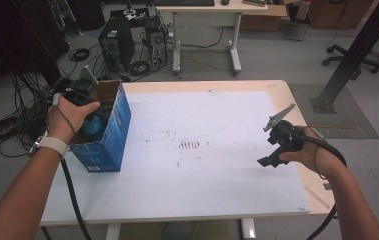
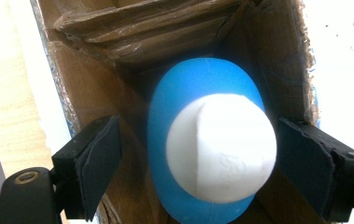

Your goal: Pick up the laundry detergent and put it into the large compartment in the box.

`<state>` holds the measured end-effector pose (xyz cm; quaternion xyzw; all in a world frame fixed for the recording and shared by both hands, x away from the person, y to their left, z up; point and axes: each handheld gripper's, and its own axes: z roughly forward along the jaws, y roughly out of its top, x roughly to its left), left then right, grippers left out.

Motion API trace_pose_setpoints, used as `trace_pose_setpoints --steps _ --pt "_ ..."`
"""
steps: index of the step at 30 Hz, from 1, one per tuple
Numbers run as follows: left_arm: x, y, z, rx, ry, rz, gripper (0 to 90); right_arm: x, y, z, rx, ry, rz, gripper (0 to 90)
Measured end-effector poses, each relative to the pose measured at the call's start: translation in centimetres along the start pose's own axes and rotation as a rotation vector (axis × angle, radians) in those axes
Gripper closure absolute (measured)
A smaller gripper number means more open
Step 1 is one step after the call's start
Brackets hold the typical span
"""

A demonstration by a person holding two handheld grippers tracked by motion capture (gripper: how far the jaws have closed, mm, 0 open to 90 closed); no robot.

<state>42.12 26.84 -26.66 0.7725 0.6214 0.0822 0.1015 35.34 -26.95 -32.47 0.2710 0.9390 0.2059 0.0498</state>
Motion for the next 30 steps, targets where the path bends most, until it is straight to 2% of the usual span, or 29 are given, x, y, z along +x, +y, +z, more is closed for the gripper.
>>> trace_pose_setpoints --steps 16,30 --pt "-0.3 -0.1 -1.2 0.009 -0.014 -0.008 8.8 0.2 -0.1 -0.5 -0.005 -0.007 -0.003 11.1" --pt "-0.3 -0.2 -3.1 0.010 -0.009 -0.010 8.8 0.4 -0.2 -1.0 -0.015 -0.013 -0.004 11.1"
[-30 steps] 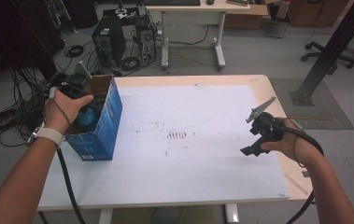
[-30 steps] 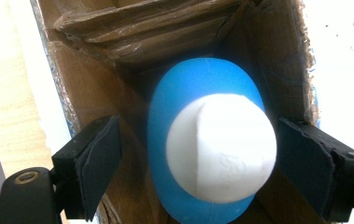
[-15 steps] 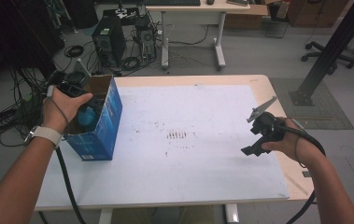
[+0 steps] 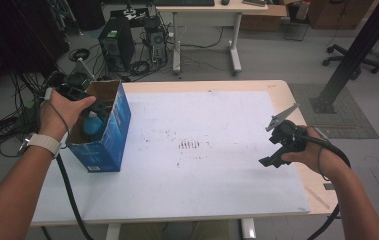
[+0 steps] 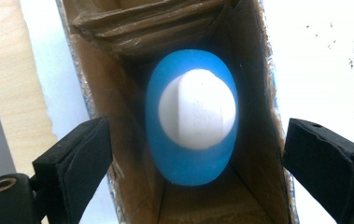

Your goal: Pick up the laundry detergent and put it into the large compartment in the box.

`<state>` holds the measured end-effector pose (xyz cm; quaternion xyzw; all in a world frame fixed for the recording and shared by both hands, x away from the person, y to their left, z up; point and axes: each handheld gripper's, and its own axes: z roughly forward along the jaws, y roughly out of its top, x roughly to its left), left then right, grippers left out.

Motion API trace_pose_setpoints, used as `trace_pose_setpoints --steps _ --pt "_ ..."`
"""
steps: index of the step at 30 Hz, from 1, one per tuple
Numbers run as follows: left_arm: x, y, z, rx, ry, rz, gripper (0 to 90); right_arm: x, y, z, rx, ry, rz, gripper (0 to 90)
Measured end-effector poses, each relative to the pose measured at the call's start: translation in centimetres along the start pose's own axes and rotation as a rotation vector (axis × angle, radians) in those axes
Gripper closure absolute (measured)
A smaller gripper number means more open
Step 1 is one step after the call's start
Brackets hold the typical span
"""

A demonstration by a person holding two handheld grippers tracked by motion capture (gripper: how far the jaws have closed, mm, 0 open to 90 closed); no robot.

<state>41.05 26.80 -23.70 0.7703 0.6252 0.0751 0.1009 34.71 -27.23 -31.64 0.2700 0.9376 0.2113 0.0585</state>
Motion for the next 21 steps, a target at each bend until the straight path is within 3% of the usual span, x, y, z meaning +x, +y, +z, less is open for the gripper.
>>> trace_pose_setpoints --steps 21 --pt "-1.3 -0.1 -2.1 0.034 -0.011 0.046 9.4 0.2 -0.1 -0.5 -0.006 -0.007 -0.003 11.1"
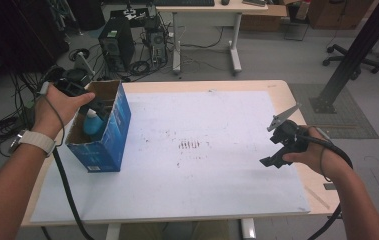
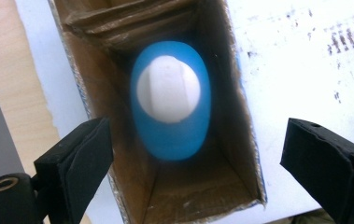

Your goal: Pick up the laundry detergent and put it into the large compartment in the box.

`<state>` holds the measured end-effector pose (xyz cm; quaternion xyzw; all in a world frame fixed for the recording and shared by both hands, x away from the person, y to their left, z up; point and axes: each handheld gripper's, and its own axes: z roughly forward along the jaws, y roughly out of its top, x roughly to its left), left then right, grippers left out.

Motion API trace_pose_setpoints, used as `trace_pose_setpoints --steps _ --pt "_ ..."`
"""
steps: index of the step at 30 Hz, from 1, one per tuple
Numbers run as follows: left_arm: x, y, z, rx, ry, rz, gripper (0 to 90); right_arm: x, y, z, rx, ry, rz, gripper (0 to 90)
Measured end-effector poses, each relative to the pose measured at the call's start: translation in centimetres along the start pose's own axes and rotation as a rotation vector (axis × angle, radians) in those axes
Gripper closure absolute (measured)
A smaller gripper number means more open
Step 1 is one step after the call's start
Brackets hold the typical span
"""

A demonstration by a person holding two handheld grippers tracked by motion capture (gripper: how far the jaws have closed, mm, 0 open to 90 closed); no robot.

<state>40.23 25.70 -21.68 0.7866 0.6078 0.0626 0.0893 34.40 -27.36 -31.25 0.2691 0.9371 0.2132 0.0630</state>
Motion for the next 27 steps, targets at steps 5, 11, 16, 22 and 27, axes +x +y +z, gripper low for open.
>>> trace_pose_setpoints --steps 5,11,16,22,27 --pt "-0.6 0.0 -0.6 0.000 0.000 0.012 9.4 0.0 0.0 -0.1 0.002 -0.001 0.003 11.1" --pt "-1.6 0.1 -1.8 0.001 0.006 0.039 9.4 0.1 0.2 -0.1 -0.003 -0.002 -0.004 11.1" --pt "-2.4 0.1 -2.5 -0.009 0.004 0.070 9.8 0.2 0.3 -0.2 -0.002 -0.001 -0.004 11.1" --pt "-3.3 0.0 -3.4 -0.021 -0.003 0.107 9.9 0.3 0.3 -0.1 -0.001 0.001 -0.001 11.1" --pt "-4.1 -0.1 -3.8 -0.017 -0.001 0.137 9.9 0.4 0.5 -0.2 -0.001 0.001 -0.004 11.1"
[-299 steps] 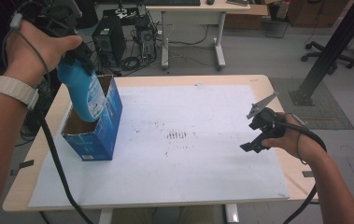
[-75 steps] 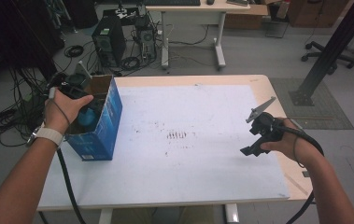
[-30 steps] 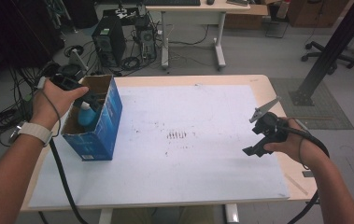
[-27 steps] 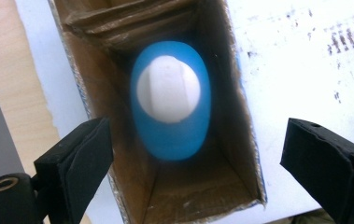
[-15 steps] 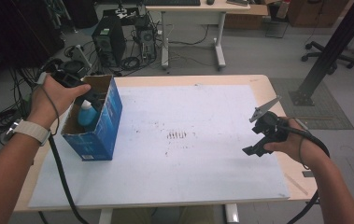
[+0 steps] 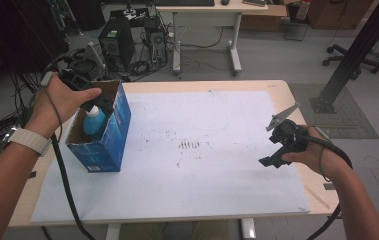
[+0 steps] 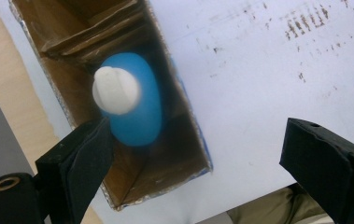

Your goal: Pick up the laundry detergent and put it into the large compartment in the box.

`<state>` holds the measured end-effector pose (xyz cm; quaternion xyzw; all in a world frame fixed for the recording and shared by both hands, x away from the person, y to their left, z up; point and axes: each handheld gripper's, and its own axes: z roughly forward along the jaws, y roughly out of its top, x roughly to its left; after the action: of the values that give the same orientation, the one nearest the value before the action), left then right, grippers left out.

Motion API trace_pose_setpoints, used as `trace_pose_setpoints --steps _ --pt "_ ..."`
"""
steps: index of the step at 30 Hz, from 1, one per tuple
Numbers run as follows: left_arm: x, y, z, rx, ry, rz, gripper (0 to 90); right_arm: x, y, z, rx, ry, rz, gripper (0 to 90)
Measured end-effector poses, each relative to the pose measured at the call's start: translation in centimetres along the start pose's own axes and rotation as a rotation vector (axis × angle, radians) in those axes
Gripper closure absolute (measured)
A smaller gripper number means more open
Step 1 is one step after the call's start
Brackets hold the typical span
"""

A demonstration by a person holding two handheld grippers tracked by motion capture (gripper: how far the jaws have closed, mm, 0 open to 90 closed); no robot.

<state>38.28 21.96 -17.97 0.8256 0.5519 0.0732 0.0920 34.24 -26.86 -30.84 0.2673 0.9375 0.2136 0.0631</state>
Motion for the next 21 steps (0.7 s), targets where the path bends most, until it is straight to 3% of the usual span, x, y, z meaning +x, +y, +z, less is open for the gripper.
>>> trace_pose_setpoints --steps 10,21 --pt "-1.7 -0.1 -0.5 -0.009 0.001 0.065 10.3 0.3 0.3 -0.1 -0.001 0.000 0.000 11.1" --pt "-3.2 -0.3 -0.7 -0.005 -0.028 0.130 10.9 0.5 0.2 -0.5 -0.005 -0.006 -0.002 11.1"
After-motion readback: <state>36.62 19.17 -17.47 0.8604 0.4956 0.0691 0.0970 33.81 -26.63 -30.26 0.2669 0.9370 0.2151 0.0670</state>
